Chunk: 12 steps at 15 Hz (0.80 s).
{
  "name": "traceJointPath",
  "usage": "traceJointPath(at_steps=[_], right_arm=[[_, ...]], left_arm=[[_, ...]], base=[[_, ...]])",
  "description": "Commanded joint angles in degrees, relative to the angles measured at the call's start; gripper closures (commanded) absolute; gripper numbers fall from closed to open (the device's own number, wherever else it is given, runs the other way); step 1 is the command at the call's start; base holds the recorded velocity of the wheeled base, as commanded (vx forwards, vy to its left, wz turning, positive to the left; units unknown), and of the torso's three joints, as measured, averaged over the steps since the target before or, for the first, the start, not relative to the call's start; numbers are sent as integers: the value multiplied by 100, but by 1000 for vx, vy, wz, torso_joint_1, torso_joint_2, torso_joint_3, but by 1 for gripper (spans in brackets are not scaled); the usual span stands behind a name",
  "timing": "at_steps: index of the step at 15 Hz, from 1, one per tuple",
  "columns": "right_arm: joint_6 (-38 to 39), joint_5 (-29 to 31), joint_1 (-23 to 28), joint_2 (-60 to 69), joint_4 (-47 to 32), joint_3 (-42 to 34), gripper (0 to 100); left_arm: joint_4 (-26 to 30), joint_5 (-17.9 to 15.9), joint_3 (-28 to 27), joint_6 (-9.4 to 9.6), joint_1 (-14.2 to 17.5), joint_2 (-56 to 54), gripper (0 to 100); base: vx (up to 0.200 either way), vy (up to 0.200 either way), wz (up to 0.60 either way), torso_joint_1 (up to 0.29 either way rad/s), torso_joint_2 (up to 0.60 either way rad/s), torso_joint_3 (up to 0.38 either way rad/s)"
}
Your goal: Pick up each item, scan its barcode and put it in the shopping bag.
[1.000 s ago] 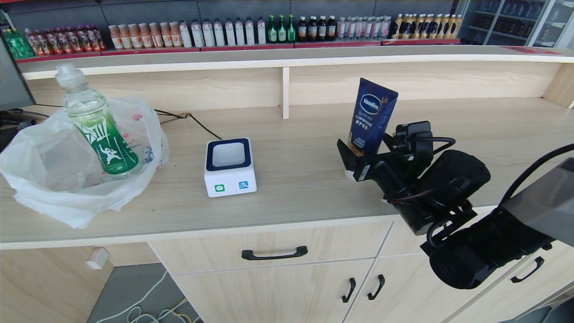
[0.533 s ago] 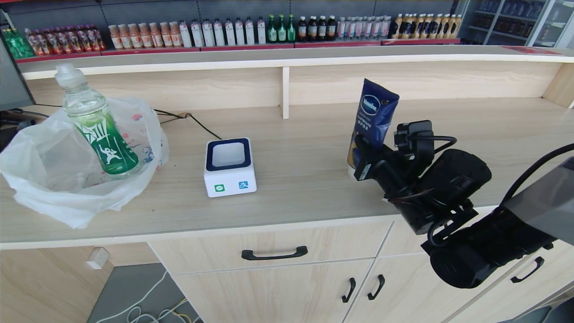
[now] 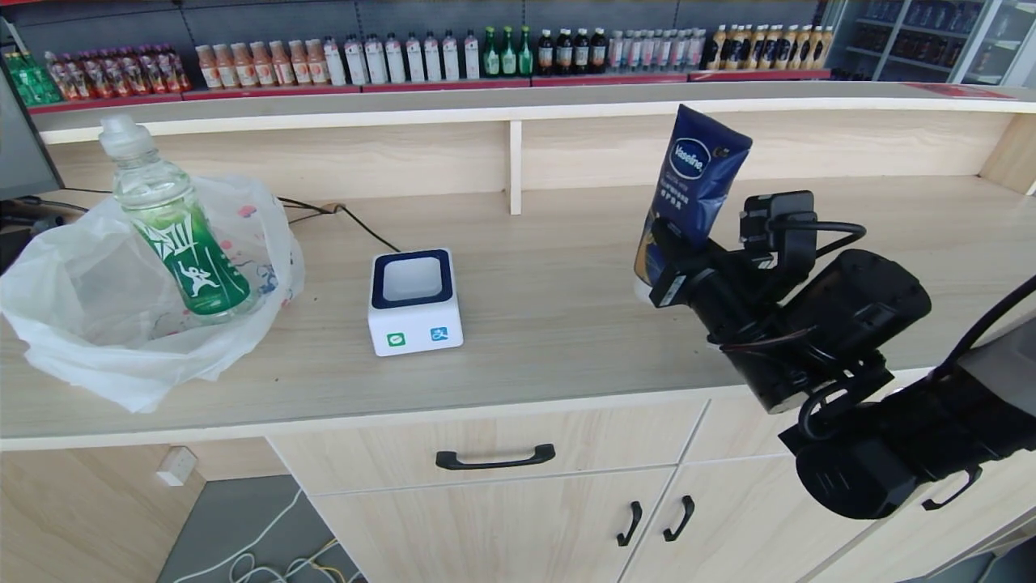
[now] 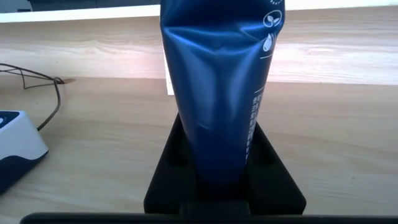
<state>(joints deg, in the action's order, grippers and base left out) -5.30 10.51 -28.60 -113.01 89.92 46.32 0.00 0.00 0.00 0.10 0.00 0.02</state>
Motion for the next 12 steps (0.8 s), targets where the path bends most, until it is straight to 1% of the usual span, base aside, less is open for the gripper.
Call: traceJointPath(at_steps=[1,3,9,12], right_arm=[[3,4,-111,156,8,-1,100],[3,-5,-313,253,8,-18,100],[38,-5,-339,754,8,-589,100],[38,-5,-436,1009,8,-888,100]], left_arm=[[0,0,0,-1,0,-2,0],[0,0,0,-1,-9,-2,0],[0,0,0,-1,-9,-2,0],[0,0,0,-1,0,-2,0]], base=[[0,0,0,0,0,0],[0,0,0,0,0,0],[0,0,0,0,0,0],[0,0,0,0,0,0]])
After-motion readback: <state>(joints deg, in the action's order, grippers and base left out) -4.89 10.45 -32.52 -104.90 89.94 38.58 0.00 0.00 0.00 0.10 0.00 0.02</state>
